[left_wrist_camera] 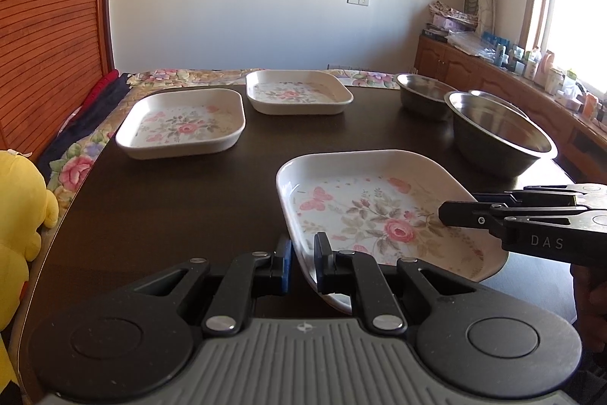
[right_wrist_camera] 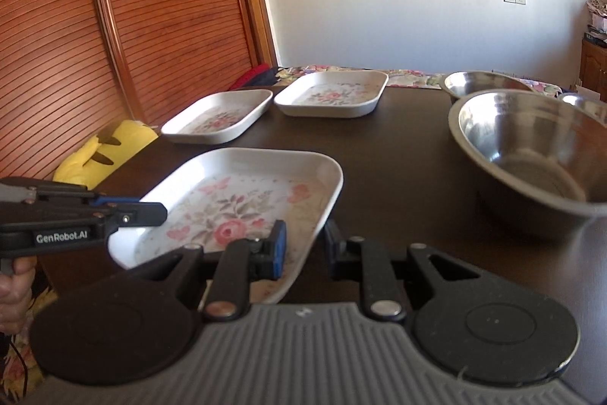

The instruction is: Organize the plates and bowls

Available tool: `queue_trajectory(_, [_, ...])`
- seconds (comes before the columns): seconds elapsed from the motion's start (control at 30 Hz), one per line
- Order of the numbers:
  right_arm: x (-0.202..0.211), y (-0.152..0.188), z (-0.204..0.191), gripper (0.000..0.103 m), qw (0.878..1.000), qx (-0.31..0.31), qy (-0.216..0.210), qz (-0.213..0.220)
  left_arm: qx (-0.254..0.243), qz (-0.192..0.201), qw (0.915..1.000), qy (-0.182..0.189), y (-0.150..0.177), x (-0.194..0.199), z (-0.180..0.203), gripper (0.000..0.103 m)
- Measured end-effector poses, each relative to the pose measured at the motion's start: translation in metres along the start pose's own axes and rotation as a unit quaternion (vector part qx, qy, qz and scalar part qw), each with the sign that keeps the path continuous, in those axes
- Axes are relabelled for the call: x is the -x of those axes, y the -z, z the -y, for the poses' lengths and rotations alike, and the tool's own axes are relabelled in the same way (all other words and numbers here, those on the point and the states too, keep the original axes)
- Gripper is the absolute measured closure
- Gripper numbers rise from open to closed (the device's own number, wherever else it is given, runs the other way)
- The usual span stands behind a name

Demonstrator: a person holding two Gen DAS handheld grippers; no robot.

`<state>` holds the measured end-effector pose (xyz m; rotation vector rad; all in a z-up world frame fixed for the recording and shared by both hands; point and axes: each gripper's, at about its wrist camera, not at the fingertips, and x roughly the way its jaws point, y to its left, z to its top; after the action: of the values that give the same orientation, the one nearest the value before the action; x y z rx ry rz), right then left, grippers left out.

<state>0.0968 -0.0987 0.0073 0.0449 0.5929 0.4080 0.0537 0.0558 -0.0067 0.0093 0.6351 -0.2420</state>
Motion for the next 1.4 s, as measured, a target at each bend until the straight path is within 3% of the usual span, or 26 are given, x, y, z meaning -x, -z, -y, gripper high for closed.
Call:
queue_trajectory(0.37, [0.011, 0.017, -0.002, 0.080, 1.000, -0.016, 0.004, -0.001, -0.005, -0.002, 1.0000, -0.001, 0.016, 0.011, 0.006, 0.089])
queue_trajectory(1.23, [0.011, 0.027, -0.008, 0.079, 1.000, -0.018, -0.002, 0.002, 0.013, -0.006, 0.9998, -0.014, 0.019, 0.002, -0.002, 0.089])
queue_trajectory(1.4, [0.019, 0.022, -0.004, 0.079, 1.000, -0.018, 0.007, 0.017, 0.021, 0.003, 0.9995, -0.022, 0.016, 0.007, -0.007, 0.077])
